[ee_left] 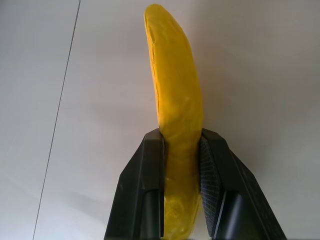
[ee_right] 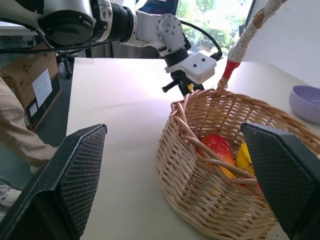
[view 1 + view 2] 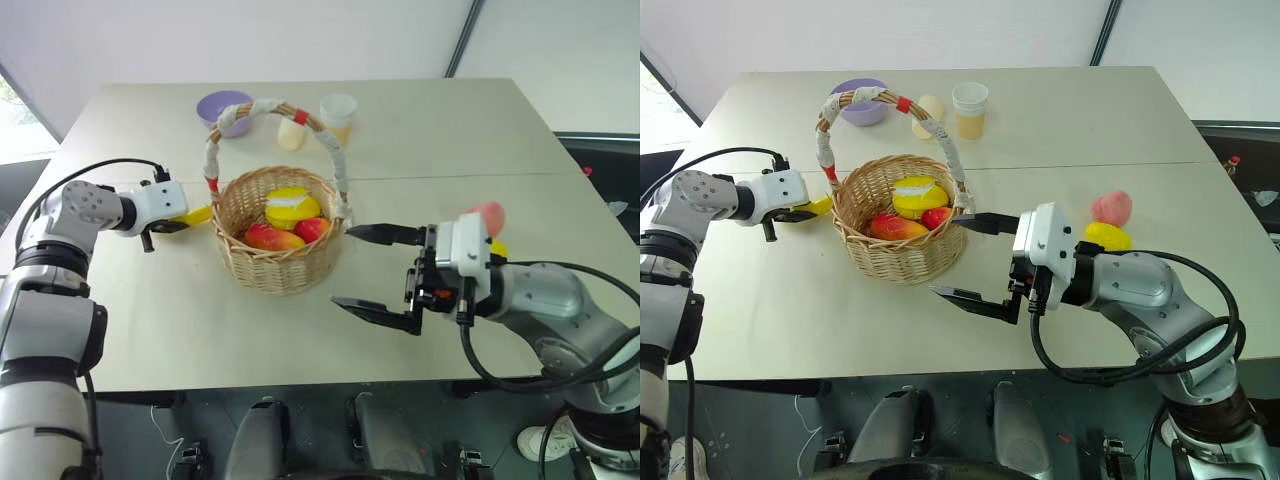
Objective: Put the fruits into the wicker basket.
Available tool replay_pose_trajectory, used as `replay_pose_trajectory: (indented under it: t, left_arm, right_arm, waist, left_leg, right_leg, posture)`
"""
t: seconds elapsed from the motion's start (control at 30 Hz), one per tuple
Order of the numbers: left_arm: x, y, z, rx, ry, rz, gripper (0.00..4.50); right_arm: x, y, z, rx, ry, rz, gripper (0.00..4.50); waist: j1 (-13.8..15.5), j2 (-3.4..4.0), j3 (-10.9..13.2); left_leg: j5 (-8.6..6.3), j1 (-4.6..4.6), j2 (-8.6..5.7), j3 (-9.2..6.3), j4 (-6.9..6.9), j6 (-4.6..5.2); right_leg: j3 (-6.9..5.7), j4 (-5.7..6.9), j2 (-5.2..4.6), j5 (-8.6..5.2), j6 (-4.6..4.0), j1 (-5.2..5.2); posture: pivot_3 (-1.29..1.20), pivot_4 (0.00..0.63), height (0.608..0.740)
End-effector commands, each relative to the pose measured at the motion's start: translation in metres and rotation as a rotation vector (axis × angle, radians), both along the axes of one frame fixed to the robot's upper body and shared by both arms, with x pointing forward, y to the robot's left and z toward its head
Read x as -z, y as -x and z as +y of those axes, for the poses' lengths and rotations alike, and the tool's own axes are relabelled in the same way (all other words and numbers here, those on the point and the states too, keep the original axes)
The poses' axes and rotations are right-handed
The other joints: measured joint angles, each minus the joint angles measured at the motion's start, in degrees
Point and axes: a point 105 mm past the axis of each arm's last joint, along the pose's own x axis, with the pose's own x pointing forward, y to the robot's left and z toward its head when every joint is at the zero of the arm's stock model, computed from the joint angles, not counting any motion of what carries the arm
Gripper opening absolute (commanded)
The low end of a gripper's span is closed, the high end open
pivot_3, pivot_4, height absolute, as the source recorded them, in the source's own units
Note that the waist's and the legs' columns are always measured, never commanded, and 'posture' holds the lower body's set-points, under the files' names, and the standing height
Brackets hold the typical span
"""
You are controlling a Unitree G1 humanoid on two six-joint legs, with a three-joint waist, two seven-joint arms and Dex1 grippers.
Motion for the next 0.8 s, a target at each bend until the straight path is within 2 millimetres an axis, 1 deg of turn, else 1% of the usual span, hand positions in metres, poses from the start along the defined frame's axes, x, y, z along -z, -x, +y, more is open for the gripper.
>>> replay_pose_trajectory:
  t: [0.03, 0.17, 0.23, 0.27, 0.37, 0.43, 0.47, 0.5, 0.53, 0.6, 0.63, 0.7, 0.73, 0.77, 0.8]
  left_arm:
    - [-0.013, 0.004, 0.013, -0.025, 0.032, -0.046, 0.78]
    - [-0.024, 0.007, 0.016, -0.034, 0.133, -0.085, 0.78]
    - [-0.032, 0.010, 0.020, -0.052, 0.194, -0.118, 0.42]
    - [-0.037, 0.011, 0.023, -0.067, 0.228, -0.136, 0.34]
    - [-0.067, 0.018, 0.037, -0.146, 0.486, -0.208, 0.31]
    - [-0.084, 0.035, 0.039, -0.120, 0.645, -0.230, 0.31]
    - [-0.089, 0.043, 0.037, -0.100, 0.693, -0.232, 0.31]
    - [-0.098, 0.057, 0.029, -0.061, 0.803, -0.226, 0.31]
    - [-0.104, 0.075, 0.017, -0.010, 0.907, -0.190, 0.31]
    - [-0.103, 0.111, -0.015, 0.103, 0.984, -0.089, 0.31]
    - [-0.099, 0.122, -0.027, 0.123, 0.993, -0.048, 0.31]
    - [-0.099, 0.138, -0.056, 0.175, 1.019, 0.006, 0.31]
    - [-0.103, 0.144, -0.073, 0.214, 1.045, 0.025, 0.31]
    - [-0.109, 0.147, -0.095, 0.272, 1.060, 0.011, 0.31]
    - [-0.114, 0.150, -0.109, 0.307, 1.071, -0.001, 0.31]
  right_arm:
    - [-0.007, 0.001, 0.004, -0.024, -0.012, -0.044, 4.50]
    - [-0.007, -0.003, 0.004, -0.026, -0.011, -0.048, 4.50]
    - [-0.007, -0.004, 0.005, -0.028, -0.008, -0.050, 4.50]
    - [-0.006, -0.004, 0.005, -0.029, -0.006, -0.050, 4.50]
    - [-0.006, -0.004, 0.005, -0.026, -0.001, -0.053, 4.50]
    - [-0.007, -0.005, 0.003, -0.019, 0.002, -0.053, 4.50]
    - [-0.007, -0.005, 0.002, -0.017, 0.003, -0.053, 4.50]
    - [-0.007, -0.007, 0.000, -0.012, 0.008, -0.053, 4.50]
    - [-0.007, -0.009, -0.003, -0.006, 0.014, -0.054, 4.50]
    - [-0.008, -0.015, -0.007, 0.007, 0.025, -0.058, 4.50]
    - [-0.009, -0.017, -0.009, 0.012, 0.029, -0.061, 4.50]
    - [-0.011, -0.023, -0.013, 0.022, 0.038, -0.070, 4.50]
    - [-0.013, -0.025, -0.014, 0.028, 0.041, -0.075, 4.50]
    - [-0.014, -0.027, -0.016, 0.032, 0.044, -0.080, 4.50]
    - [-0.015, -0.028, -0.017, 0.034, 0.046, -0.084, 4.50]
  waist:
    - [-0.13, 0.00, 0.00]
    - [0.03, -0.01, 0.00]
    - [0.09, -0.02, 0.01]
    - [0.10, -0.02, 0.01]
    - [0.07, -0.03, 0.02]
    - [-0.26, -0.04, 0.02]
    - [-0.37, -0.03, 0.02]
    - [-0.53, -0.03, 0.02]
    - [-0.58, -0.02, 0.03]
    - [-1.05, -0.03, 0.02]
    - [-0.95, -0.03, 0.02]
    - [-0.20, -0.06, 0.02]
    - [0.22, -0.06, 0.01]
    - [0.45, -0.07, 0.00]
    - [0.66, -0.06, 0.00]
  left_leg:
    - [0.00, 0.00, 0.00, 0.01, 0.00, 0.00]
    - [0.00, 0.00, 0.03, 0.00, 0.00, 0.00]
    - [0.00, -0.01, 0.03, 0.00, 0.01, 0.00]
    - [0.00, -0.02, 0.03, 0.00, 0.01, 0.00]
    - [0.00, -0.03, 0.06, -0.01, 0.01, 0.00]
    - [0.00, -0.03, 0.12, -0.06, 0.01, 0.00]
    - [0.00, -0.02, 0.14, -0.08, 0.01, 0.00]
    - [0.00, -0.01, 0.13, -0.07, 0.00, 0.00]
    - [0.00, 0.00, 0.23, -0.07, -0.01, 0.00]
    - [0.00, 0.00, 0.31, -0.06, -0.01, -0.01]
    - [-0.01, -0.01, 0.32, -0.06, -0.01, -0.01]
    - [0.01, 0.03, 0.27, -0.13, 0.00, -0.04]
    - [0.02, 0.07, 0.25, -0.15, 0.01, -0.06]
    - [0.03, 0.10, 0.24, -0.21, 0.01, -0.09]
    - [0.07, 0.10, 0.24, -0.23, 0.01, -0.15]
  right_leg:
    - [0.00, 0.00, 0.00, 0.00, 0.00, -0.01]
    - [0.00, 0.02, -0.01, 0.00, 0.00, -0.02]
    - [0.00, 0.02, -0.02, 0.00, 0.00, -0.02]
    - [-0.01, 0.02, -0.02, 0.00, 0.00, -0.02]
    - [-0.01, 0.02, -0.04, 0.00, 0.00, -0.03]
    - [-0.01, 0.02, -0.05, 0.00, 0.00, -0.06]
    - [0.01, 0.06, -0.07, 0.00, 0.00, -0.08]
    - [0.05, 0.07, -0.08, 0.00, -0.01, -0.11]
    - [0.08, 0.11, -0.11, 0.00, -0.01, -0.12]
    - [0.12, 0.08, -0.20, 0.01, -0.01, -0.10]
    - [0.13, 0.03, -0.34, 0.01, -0.02, -0.08]
    - [0.09, 0.01, -0.43, 0.01, -0.02, -0.01]
    - [0.08, 0.02, -0.46, 0.01, -0.03, 0.04]
    - [0.03, 0.03, -0.49, 0.01, -0.04, 0.10]
    - [-0.08, 0.03, -0.55, 0.01, -0.05, 0.15]
  posture:
    - [0.00, 0.150, 0.740]
    - [0.00, 0.150, 0.740]
    - [0.00, 0.150, 0.740]
    - [0.00, 0.150, 0.740]
    - [0.00, 0.150, 0.740]
    - [0.00, 0.150, 0.740]
    - [0.00, 0.150, 0.740]
    - [0.00, 0.150, 0.740]
    - [0.00, 0.150, 0.740]
    - [0.00, 0.150, 0.740]
    - [0.00, 0.150, 0.740]
    - [0.00, 0.150, 0.740]
    - [0.00, 0.150, 0.740]
    - [0.00, 0.150, 0.740]
    - [0.00, 0.150, 0.740]
